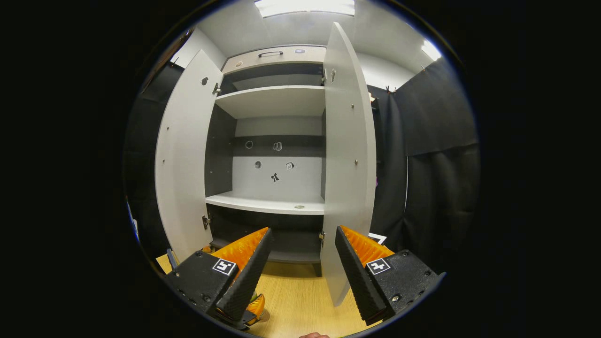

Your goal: Grasp the bottle in the cabinet with the left hand and place it on the coaster, then close the right door with the right hand and the left door with the left hand.

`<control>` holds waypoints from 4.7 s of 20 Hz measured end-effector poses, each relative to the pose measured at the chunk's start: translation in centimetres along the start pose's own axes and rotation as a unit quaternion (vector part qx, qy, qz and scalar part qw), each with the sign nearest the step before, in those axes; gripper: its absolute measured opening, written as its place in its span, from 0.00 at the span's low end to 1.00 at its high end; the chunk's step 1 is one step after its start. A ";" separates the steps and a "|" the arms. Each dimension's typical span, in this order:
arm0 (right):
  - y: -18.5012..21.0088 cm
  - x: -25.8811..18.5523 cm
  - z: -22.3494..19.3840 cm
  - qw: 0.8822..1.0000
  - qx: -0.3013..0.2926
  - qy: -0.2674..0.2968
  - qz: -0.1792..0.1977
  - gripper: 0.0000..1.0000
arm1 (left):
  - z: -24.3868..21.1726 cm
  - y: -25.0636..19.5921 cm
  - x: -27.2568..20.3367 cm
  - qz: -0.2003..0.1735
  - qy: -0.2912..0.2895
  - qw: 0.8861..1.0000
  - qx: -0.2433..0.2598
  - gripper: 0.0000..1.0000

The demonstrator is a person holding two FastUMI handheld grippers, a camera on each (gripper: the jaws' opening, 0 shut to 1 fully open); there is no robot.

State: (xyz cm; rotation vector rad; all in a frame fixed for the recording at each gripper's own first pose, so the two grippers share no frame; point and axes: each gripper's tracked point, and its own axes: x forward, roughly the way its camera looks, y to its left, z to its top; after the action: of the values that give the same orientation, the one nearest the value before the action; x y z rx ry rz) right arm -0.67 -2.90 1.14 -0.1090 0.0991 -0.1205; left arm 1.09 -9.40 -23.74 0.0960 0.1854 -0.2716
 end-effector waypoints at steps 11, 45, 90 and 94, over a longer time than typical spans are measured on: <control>1.1 0.5 0.1 1.000 -0.002 -0.002 0.016 0.83 | -1.4 0.3 -0.3 -0.009 0.024 1.000 -0.002 0.86; -21.2 3.5 13.5 0.986 0.062 -0.089 -0.129 0.82 | 16.9 5.0 -4.9 0.065 -0.034 0.997 -0.027 0.95; -6.3 6.2 9.9 0.998 0.043 -0.037 0.031 0.83 | 16.9 8.5 -4.9 0.087 -0.048 0.994 -0.042 0.95; -6.6 4.4 7.1 0.998 0.051 -0.032 0.025 0.83 | 17.2 7.1 -4.7 0.067 -0.047 0.996 -0.039 0.95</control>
State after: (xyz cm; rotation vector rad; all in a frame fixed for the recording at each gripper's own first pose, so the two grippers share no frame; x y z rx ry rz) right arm 3.67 -9.23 8.52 -0.0075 0.0318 -0.0720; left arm 1.53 -3.43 -5.49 0.0184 0.0949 -0.1339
